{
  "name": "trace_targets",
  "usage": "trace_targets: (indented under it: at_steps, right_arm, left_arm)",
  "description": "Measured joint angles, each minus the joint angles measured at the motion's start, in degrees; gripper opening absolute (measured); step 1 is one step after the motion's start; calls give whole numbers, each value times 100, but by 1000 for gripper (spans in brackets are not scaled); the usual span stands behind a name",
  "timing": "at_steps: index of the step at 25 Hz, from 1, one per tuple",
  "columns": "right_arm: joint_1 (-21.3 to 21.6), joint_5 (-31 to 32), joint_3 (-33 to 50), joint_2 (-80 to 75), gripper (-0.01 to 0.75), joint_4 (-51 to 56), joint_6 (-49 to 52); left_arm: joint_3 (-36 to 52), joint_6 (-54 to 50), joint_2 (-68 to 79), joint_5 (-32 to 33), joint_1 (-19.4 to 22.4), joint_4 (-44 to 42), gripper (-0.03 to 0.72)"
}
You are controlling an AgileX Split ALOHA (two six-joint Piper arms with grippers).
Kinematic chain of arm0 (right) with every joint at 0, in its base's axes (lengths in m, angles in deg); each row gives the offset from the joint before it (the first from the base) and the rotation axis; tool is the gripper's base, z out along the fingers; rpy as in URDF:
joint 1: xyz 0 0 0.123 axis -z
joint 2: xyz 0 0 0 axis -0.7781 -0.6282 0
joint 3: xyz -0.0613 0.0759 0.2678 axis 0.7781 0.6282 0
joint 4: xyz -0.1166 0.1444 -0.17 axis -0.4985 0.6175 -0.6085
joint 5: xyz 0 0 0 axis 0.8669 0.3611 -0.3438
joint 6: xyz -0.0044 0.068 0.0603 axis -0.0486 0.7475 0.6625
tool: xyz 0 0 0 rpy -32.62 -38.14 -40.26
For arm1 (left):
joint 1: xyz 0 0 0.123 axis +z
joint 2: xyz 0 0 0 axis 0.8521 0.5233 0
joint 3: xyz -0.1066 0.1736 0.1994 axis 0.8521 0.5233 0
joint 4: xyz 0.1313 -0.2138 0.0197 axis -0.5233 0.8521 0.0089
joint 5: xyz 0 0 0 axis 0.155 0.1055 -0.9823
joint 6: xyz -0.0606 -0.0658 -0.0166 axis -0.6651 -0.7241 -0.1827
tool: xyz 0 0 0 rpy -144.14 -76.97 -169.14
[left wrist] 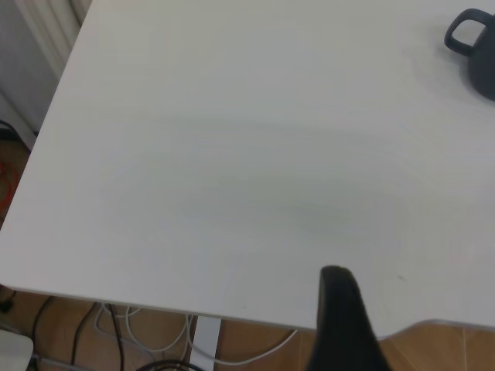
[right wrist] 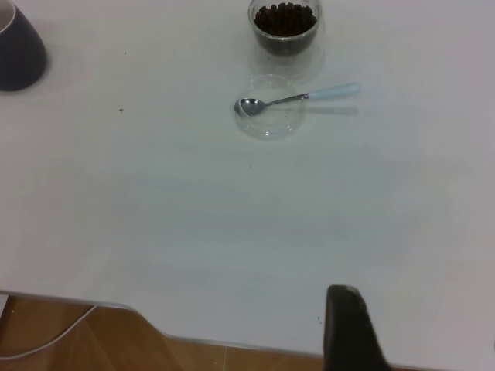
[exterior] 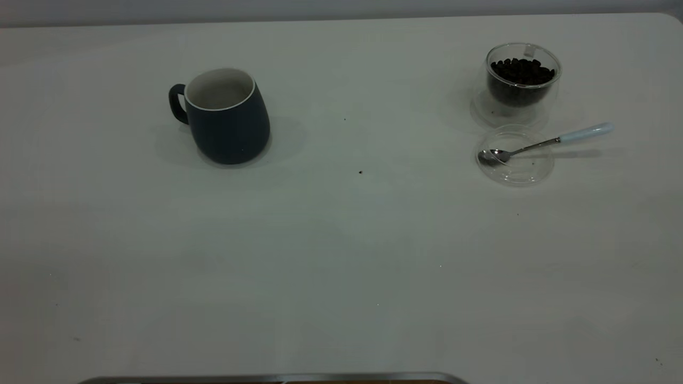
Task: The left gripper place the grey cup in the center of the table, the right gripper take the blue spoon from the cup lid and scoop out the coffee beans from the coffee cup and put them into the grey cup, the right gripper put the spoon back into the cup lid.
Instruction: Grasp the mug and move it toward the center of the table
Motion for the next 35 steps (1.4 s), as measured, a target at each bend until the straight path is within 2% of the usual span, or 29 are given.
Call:
trace_targets:
  at_steps: [21,27,35]
  right_arm:
    - [0,0,0,0,480,0,0]
    - [0,0,0,0,480,0,0]
    - [0,0,0,0,480,0,0]
  left_arm:
    - [0,-79,8,7,0,0,555]
    - [-285,-484,1070,115,0,0,555]
    - [-981,-519,4364,-1671,0,-121,555]
